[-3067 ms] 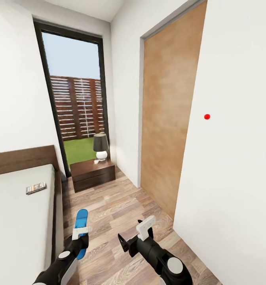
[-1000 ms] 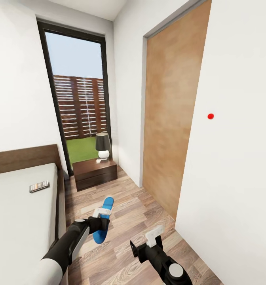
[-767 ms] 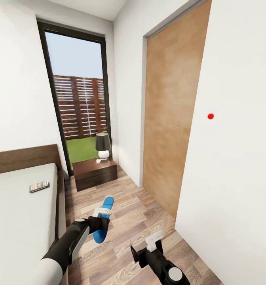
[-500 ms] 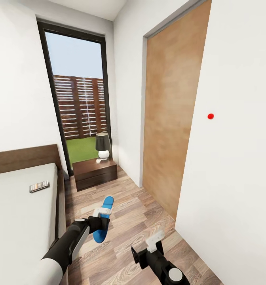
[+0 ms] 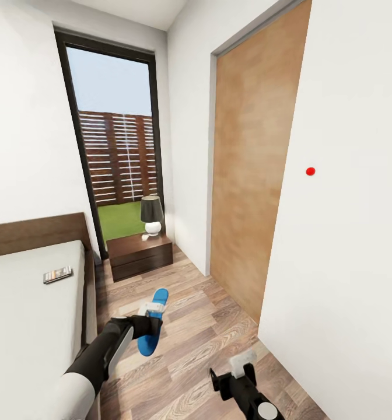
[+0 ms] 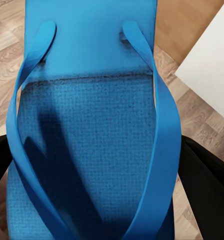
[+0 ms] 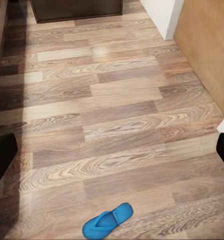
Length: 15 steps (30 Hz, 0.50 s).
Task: In the bedroom, move the book from the bed onto either nightstand, and place the two sandals side by side next to the bed.
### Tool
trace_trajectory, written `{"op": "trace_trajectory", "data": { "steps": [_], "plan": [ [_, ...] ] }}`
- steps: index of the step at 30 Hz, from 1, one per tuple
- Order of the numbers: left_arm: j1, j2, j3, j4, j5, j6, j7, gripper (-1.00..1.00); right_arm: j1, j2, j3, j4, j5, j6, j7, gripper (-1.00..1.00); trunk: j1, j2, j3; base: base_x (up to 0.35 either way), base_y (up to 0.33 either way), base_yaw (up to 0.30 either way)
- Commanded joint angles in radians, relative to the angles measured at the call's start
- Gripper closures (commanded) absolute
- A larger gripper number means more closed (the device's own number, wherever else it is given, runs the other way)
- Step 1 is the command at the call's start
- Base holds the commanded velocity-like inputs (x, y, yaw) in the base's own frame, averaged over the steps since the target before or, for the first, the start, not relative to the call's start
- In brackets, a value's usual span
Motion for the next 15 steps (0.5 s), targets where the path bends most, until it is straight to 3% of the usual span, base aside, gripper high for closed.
{"op": "trace_trajectory", "data": {
  "steps": [1,4,15],
  "plan": [
    [-0.002,0.000,-0.001,-0.002,0.007,0.008,0.001,1.00,-0.001,0.000,-0.001,0.012,0.000,-0.015,-0.019,-1.00,0.000,-0.002,-0.002,0.000,0.000,0.000],
    [-0.004,-0.002,-0.003,-0.009,0.005,0.012,0.002,1.00,-0.001,0.002,-0.005,0.053,0.000,-0.067,-0.050,-1.00,0.000,-0.002,-0.002,0.000,0.000,0.000],
    [-0.007,-0.006,-0.005,-0.024,0.006,0.029,0.003,1.00,-0.010,0.024,-0.012,0.220,-0.005,-0.120,-0.071,-1.00,0.000,-0.002,-0.002,0.000,0.000,0.000]
  ]
}}
